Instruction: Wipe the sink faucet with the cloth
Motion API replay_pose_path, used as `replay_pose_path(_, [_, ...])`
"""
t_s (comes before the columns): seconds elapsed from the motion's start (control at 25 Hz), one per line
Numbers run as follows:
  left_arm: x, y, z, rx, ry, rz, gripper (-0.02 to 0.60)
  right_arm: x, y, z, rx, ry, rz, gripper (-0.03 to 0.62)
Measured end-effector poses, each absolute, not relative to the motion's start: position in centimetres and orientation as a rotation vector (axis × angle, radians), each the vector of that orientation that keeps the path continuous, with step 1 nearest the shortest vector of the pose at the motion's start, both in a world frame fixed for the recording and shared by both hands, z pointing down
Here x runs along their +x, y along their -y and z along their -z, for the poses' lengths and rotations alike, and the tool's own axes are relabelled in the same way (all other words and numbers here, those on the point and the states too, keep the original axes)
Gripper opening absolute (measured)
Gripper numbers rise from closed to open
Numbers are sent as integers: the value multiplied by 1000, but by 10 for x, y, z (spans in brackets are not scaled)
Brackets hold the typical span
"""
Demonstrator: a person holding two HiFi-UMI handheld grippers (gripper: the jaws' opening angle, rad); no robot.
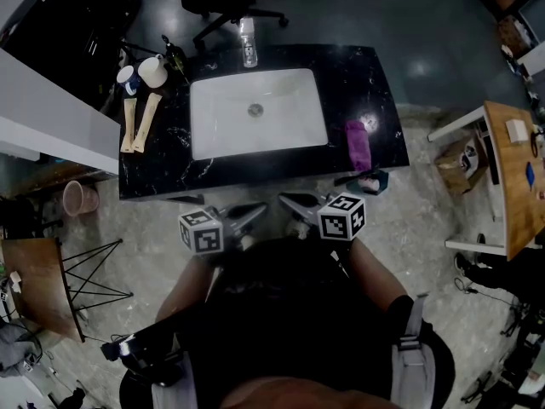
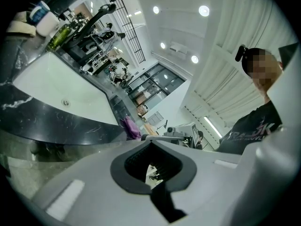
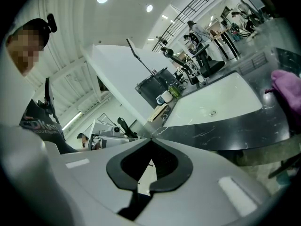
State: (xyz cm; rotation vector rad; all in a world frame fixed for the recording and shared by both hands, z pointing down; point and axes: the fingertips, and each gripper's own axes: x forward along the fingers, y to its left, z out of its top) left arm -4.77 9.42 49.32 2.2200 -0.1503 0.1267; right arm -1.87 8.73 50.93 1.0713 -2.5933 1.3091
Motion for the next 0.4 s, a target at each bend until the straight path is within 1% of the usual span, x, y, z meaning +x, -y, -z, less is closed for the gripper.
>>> replay_pose_path(0.4, [-49,-93,-497,2210,149,-128,2,-23,-87,-512,1062,2590,-1299,11])
